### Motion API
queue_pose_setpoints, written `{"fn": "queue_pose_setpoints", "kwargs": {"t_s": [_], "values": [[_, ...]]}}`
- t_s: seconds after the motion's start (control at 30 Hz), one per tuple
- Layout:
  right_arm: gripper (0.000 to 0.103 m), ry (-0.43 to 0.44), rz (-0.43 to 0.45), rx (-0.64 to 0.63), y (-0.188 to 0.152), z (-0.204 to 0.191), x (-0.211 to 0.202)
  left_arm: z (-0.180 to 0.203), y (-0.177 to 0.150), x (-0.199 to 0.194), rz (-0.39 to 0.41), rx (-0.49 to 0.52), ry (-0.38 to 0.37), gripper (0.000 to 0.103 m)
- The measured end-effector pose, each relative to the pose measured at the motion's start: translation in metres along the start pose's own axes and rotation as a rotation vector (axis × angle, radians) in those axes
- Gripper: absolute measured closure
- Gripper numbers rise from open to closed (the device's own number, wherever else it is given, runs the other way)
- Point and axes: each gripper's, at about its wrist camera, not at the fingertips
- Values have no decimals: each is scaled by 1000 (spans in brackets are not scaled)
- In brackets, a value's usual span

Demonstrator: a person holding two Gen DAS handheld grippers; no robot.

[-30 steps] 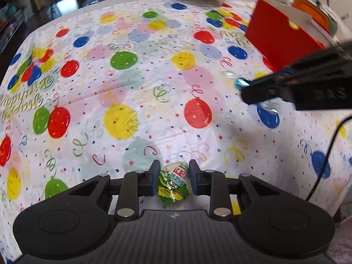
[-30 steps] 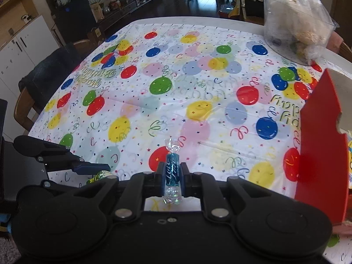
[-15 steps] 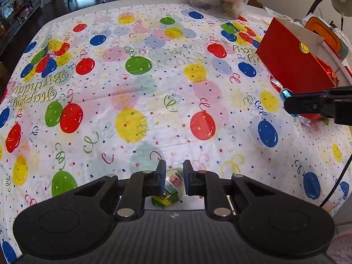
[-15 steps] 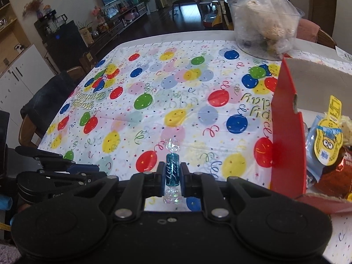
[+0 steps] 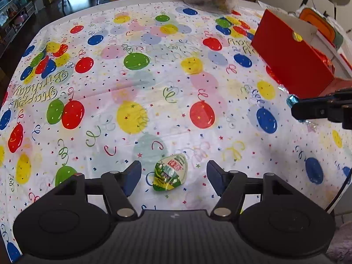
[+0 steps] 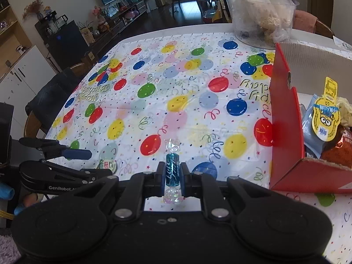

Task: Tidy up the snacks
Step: 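Carry both candies into the red box and open both tools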

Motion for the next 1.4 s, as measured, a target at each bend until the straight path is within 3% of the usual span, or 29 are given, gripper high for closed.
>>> {"fn": "queue_pose_setpoints", "kwargs": {"t_s": [0.17,0.4,0.63,1.0,1.4], "values": [[92,-9,-4,6,-3,-5,-1,0,-7,11,-2,80,46,39],[92,-22,-8,19,-5,-10,-1,-2,-10,14,10,98,27,44],[92,-31,-12,25,-5,-13,-2,0,-9,16,12,121,6,69],[92,-51,4,45,-3,-6,-8,7,-4,1,50,107,-41,70],[92,-92,104,82,13,29,-41,53,33,-42,154,106,-144,70]]}}
Point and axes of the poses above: each gripper's, at about its wrist camera, not at the fingertips, and x roughly the way its jaws point, z to its right, y to its top, and after that the axes turned 12 degrees about -x, right-handed
